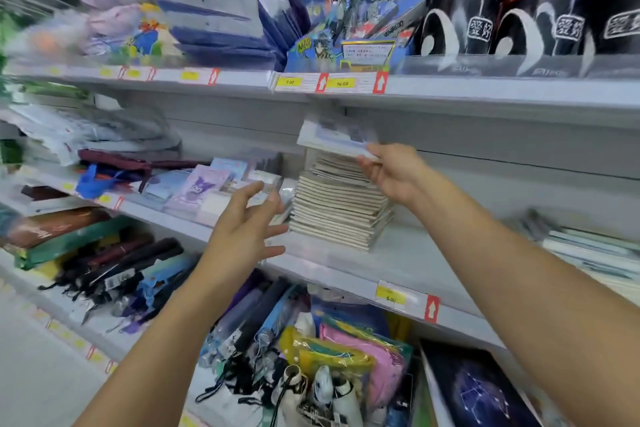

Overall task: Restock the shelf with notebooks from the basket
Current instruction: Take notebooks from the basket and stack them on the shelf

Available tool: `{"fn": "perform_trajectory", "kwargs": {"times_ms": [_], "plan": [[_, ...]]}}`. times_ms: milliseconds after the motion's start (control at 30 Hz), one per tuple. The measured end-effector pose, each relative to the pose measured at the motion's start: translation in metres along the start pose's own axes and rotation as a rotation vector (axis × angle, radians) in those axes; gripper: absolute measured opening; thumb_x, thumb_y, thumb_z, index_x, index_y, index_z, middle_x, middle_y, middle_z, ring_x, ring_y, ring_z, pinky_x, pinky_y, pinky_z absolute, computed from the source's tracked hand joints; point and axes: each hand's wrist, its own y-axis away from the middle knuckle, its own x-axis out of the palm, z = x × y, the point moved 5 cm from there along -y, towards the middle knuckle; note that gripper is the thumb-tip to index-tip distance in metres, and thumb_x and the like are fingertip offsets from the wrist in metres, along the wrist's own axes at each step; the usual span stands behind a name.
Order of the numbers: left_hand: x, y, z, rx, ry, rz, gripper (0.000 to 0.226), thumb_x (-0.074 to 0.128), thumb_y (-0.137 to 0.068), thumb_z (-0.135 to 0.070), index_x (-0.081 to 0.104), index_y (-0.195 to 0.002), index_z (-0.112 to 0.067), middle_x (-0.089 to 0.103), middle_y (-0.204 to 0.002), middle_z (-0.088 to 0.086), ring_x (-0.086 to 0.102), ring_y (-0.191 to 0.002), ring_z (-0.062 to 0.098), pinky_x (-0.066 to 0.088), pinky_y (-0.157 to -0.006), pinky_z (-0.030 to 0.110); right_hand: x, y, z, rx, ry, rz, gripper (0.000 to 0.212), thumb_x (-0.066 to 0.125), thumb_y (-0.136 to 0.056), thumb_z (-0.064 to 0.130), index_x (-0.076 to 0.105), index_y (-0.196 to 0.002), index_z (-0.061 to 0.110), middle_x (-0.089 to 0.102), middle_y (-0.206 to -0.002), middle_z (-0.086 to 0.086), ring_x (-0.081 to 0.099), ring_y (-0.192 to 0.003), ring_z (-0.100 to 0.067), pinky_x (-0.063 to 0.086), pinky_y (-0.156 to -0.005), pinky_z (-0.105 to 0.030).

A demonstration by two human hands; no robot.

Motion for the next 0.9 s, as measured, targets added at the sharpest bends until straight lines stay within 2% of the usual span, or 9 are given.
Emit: {"fn": "perform_trajectory", "kwargs": {"times_ms": [100,233,400,467,533,600,667,833,900], "plan": [[0.008,0.003,0.016,-0.039,-0.043,0.041,0.054,0.057,-0.086,-0.052,0.046,-0.136,-0.037,0.068,-0.116,-0.007,0.071,-0.097,0.012,0.060,-0.070,0.030,-0.002,-0.035,0.003,0.045,0.096,-0.055,0.025,0.039,-0.101,-0.010,0.042,-0.125,-0.008,0.045,-0.140,-0.025,0.067,-0.046,-0.016,0.053,-0.044,-0.019],[0.009,0.003,0.033,-0.074,-0.047,0.055,0.043,0.057,-0.090,-0.047,0.048,-0.131,-0.039,0.067,-0.115,-0.008,0.071,-0.094,0.009,0.058,-0.063,0.023,-0.001,-0.056,0.003,-0.041,0.028,-0.137,0.051,0.032,-0.101,-0.012,0.036,-0.149,0.005,0.033,-0.155,-0.015,0.071,-0.057,-0.019,0.053,-0.047,-0.018],[0.005,-0.004,0.039,-0.075,-0.041,0.028,0.025,0.056,-0.093,-0.042,0.054,-0.118,-0.041,0.070,-0.109,-0.008,0.071,-0.094,0.011,0.059,-0.070,0.030,-0.001,-0.069,0.005,0.034,-0.061,-0.170,0.034,0.035,-0.103,-0.009,0.045,-0.135,-0.005,0.051,-0.132,-0.015,0.071,-0.067,-0.023,0.060,-0.052,-0.024],[0.005,-0.003,0.041,-0.065,-0.068,0.030,0.022,0.056,-0.094,-0.042,0.055,-0.115,-0.041,0.069,-0.110,-0.006,0.071,-0.091,0.009,0.060,-0.072,0.032,-0.005,-0.070,-0.001,0.117,0.152,-0.112,0.011,0.044,-0.103,-0.002,0.056,-0.106,-0.001,0.058,-0.099,-0.012,0.059,-0.069,-0.015,0.052,-0.043,-0.016],[0.006,0.000,0.043,-0.042,-0.122,0.044,0.022,0.057,-0.093,-0.044,0.054,-0.115,-0.041,0.067,-0.111,-0.006,0.071,-0.087,0.004,0.061,-0.073,0.033,-0.014,-0.073,-0.001,0.125,0.492,-0.119,0.010,0.052,-0.103,0.008,0.055,-0.094,0.011,0.050,-0.075,-0.004,0.047,-0.058,-0.010,0.037,-0.033,-0.013],[0.006,0.002,0.047,-0.035,-0.165,0.058,0.022,0.057,-0.093,-0.044,0.053,-0.115,-0.043,0.066,-0.112,-0.006,0.071,-0.086,0.003,0.061,-0.075,0.036,-0.021,-0.079,0.001,0.034,0.658,-0.133,0.010,0.056,-0.102,0.013,0.062,-0.108,0.017,0.047,-0.068,-0.002,0.041,-0.053,-0.010,0.032,-0.032,-0.014],[0.006,0.003,0.051,-0.043,-0.184,0.059,0.021,0.058,-0.093,-0.042,0.053,-0.113,-0.043,0.065,-0.112,-0.005,0.071,-0.086,0.006,0.061,-0.074,0.037,-0.028,-0.088,0.000,-0.025,0.683,-0.148,0.030,0.054,-0.102,0.011,0.061,-0.130,0.019,0.049,-0.067,-0.002,0.039,-0.052,-0.011,0.031,-0.033,-0.016],[0.004,0.007,0.065,-0.052,-0.312,0.076,0.023,0.060,-0.093,-0.042,0.051,-0.113,-0.047,0.064,-0.104,-0.013,0.069,-0.087,0.009,0.059,-0.079,0.044,-0.029,-0.083,-0.005,-0.074,1.125,0.030,0.054,0.034,-0.105,0.010,0.029,-0.154,0.032,0.054,-0.082,-0.013,0.038,-0.053,-0.015,0.030,-0.045,-0.024],[0.005,0.011,0.072,-0.066,-0.373,0.108,0.026,0.060,-0.092,-0.043,0.049,-0.114,-0.049,0.064,-0.102,-0.017,0.068,-0.090,0.008,0.058,-0.082,0.043,-0.030,-0.075,-0.004,-0.153,1.087,0.011,0.058,0.035,-0.106,0.013,0.016,-0.158,0.032,0.055,-0.093,-0.013,0.045,-0.056,-0.018,0.037,-0.047,-0.027]]}}
